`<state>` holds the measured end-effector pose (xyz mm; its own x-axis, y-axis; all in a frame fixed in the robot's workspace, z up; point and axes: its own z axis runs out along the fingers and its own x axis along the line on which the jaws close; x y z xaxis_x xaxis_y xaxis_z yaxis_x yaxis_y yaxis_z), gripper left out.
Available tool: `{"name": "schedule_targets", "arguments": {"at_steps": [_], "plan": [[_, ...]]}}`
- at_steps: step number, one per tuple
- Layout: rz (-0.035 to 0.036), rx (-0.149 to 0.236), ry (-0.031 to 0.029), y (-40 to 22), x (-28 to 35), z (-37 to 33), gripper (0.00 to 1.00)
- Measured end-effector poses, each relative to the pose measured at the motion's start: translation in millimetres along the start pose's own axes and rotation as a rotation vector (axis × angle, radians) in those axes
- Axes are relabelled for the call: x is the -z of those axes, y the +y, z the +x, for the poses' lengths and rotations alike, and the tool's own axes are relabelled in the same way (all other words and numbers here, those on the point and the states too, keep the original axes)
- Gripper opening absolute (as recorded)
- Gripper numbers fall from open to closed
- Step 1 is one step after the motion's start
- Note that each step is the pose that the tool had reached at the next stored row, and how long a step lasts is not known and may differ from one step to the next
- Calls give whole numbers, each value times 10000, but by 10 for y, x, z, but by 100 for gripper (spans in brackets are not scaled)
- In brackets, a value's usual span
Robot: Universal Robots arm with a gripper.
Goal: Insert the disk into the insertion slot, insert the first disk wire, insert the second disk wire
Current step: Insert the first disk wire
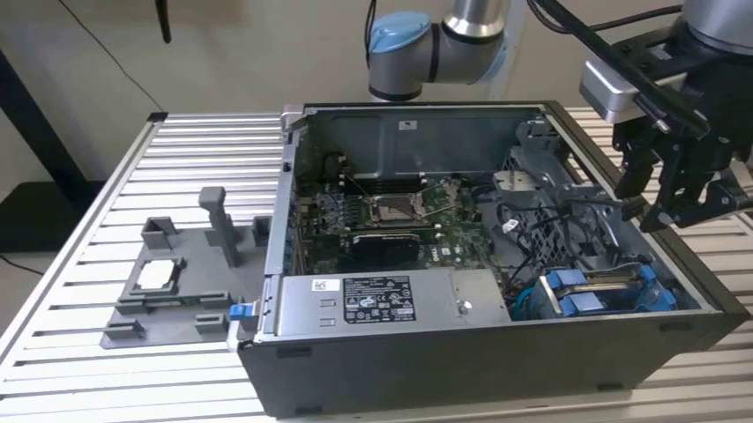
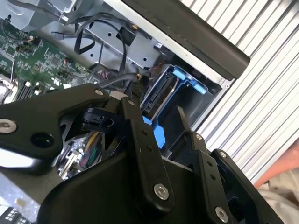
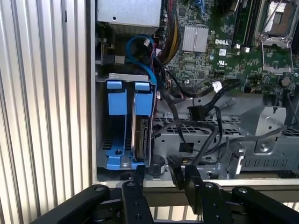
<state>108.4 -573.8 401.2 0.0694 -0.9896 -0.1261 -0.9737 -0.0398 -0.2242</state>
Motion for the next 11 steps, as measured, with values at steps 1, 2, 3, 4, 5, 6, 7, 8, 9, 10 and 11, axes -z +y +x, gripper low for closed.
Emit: {"name": "schedule_targets", "arguments": {"at_steps": [1, 2, 3, 4, 5, 6, 7, 8, 9, 10, 11], "plan": [[9, 26, -4, 4, -18, -14, 47], [12, 49, -10, 6, -31, -31, 47], [14, 76, -16, 7, -43, -52, 47], [14, 106, -23, 7, -51, -72, 47], [12, 133, -27, 7, -56, -87, 47], [8, 166, -28, 7, -58, -97, 47], [4, 202, -31, 6, -60, -105, 47], [0, 238, -32, 6, -61, -111, 47], [-2, 268, -36, 5, -63, -112, 47], [-5, 292, -39, 1, -64, -112, 47], [-7, 316, -44, -2, -68, -112, 45]]}}
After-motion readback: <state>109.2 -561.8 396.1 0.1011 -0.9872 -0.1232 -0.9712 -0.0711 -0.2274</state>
